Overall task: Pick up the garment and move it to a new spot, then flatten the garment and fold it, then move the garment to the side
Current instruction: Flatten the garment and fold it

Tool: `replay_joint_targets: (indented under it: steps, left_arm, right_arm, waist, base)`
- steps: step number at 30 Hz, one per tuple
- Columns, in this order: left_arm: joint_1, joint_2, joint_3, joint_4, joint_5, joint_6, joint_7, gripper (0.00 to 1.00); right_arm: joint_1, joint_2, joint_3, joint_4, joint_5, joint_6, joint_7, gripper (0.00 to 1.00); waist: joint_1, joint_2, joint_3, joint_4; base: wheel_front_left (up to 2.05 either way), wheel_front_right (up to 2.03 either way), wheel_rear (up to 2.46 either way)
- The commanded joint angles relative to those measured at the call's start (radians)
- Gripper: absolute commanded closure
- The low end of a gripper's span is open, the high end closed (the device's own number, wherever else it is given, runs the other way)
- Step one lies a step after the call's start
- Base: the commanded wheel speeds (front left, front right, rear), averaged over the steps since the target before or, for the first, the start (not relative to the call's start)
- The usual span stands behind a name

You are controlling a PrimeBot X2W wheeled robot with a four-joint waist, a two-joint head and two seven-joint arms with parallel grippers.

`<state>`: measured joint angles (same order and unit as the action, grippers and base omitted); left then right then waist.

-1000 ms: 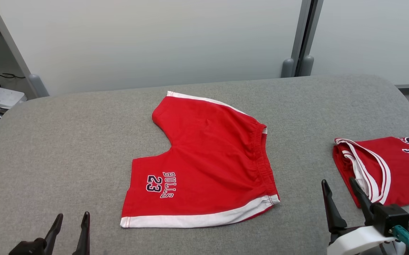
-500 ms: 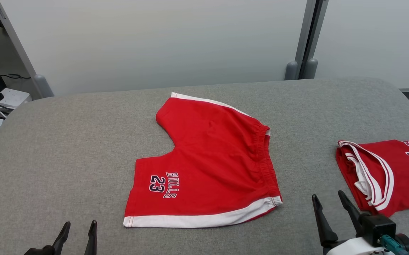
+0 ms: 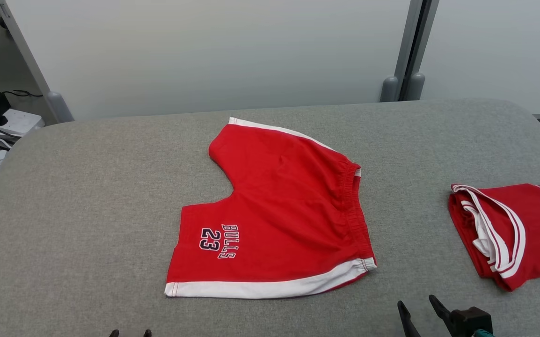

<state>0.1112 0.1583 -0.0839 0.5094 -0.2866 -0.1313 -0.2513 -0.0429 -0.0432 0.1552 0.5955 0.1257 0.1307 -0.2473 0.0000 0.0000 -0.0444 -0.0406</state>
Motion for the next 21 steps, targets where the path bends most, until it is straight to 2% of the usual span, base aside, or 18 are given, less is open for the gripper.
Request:
replay_joint_targets:
  steps: [1,9,21]
  left_arm:
    - [-0.038,0.024,0.026,-0.011,-0.008,0.001,-0.010,0.00]
    - [-0.061,0.044,-0.029,0.050,-0.040,0.001,-0.010,0.00]
    - [-0.084,0.087,-0.099,0.016,-0.089,0.001,-0.010,0.00]
  right_arm:
    - [-0.048,-0.007,0.027,-0.010,0.008,0.000,-0.011,0.00]
    - [-0.098,-0.007,0.047,0.036,-0.015,0.000,-0.013,0.00]
    - [-0.242,-0.007,0.133,0.094,-0.060,0.000,-0.009,0.00]
  waist:
    - [0.0000,0.0000,0.002,0.001]
    - [0.0000,0.0000,0.022,0.002]
    - [0.0000,0.0000,0.090,0.046]
  base:
    - [0.00,0.00,0.00]
    - [0.00,0.00,0.00]
    - [0.00,0.00,0.00]
